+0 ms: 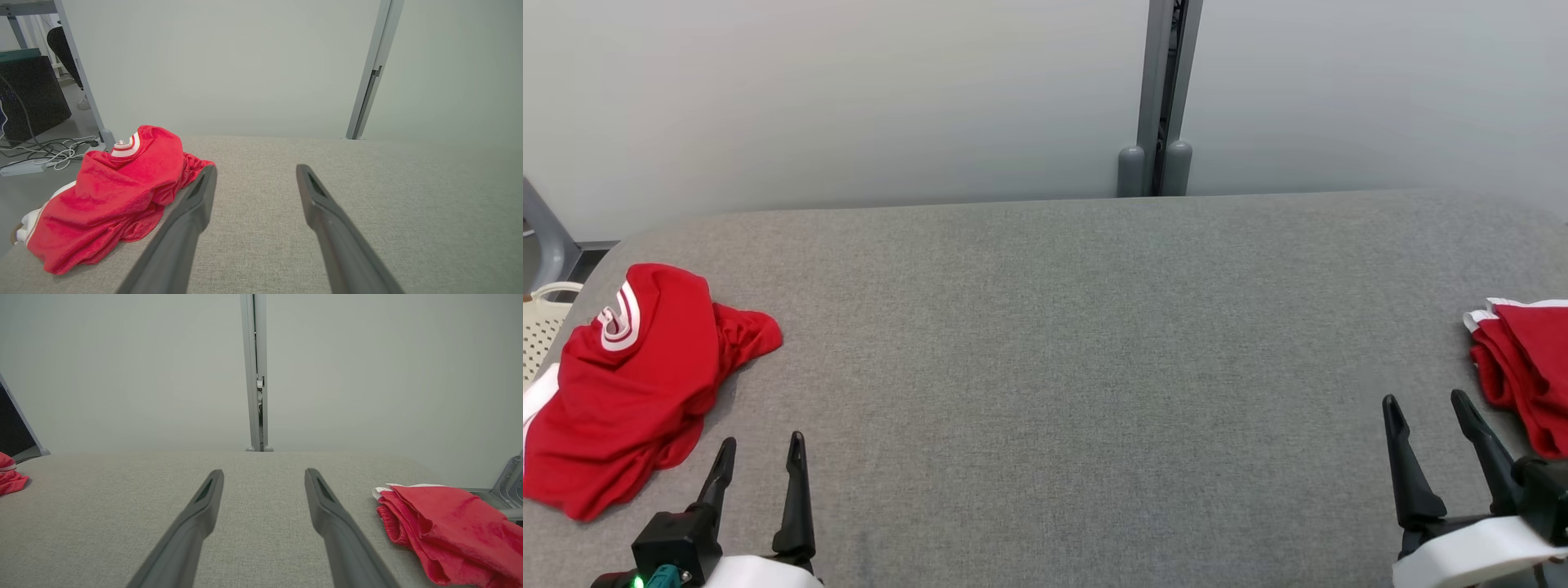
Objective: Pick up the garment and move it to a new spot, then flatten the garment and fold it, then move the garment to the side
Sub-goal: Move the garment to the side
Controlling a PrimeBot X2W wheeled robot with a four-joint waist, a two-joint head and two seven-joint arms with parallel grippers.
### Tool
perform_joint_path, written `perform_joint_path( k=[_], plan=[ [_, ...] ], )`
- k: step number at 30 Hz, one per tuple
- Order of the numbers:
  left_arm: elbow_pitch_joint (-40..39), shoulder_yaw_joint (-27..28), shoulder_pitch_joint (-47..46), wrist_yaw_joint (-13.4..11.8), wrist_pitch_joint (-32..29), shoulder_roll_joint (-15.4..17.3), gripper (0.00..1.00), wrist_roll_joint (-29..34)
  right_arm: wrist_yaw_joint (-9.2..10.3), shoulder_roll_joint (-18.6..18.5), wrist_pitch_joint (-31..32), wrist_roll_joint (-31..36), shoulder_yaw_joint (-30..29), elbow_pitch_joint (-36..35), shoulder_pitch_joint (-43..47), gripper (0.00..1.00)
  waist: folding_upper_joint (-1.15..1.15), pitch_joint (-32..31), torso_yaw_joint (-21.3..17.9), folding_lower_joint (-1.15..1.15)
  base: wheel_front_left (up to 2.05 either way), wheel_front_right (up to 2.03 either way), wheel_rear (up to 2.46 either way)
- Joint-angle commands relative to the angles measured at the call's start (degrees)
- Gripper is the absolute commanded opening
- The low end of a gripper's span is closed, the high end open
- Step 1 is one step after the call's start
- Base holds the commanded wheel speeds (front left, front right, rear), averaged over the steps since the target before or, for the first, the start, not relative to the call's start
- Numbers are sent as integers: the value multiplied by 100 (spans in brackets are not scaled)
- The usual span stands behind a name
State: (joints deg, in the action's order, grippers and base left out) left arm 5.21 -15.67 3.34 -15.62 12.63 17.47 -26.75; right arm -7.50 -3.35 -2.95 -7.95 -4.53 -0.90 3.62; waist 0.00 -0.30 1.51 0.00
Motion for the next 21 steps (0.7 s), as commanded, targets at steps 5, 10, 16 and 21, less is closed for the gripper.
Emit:
perform_joint_path(
  k=[5,10,16,21],
  plan=[
    [-41,-48,133,-2,-59,63,100,9,1,15,123,-4,-9,-177,272,100,0,-116,-76,0,0,0,0],
    [-85,-70,215,-34,-109,92,100,-11,1,30,179,-27,-25,-315,431,100,0,-184,-113,0,0,0,0],
    [-148,-98,202,-50,-173,128,100,-7,1,35,207,-63,-44,-399,496,100,0,-197,-108,0,0,0,0],
    [-185,-130,168,-69,-213,160,100,28,1,35,207,-120,-40,-404,505,100,0,-183,-96,0,0,0,0]
  ],
)
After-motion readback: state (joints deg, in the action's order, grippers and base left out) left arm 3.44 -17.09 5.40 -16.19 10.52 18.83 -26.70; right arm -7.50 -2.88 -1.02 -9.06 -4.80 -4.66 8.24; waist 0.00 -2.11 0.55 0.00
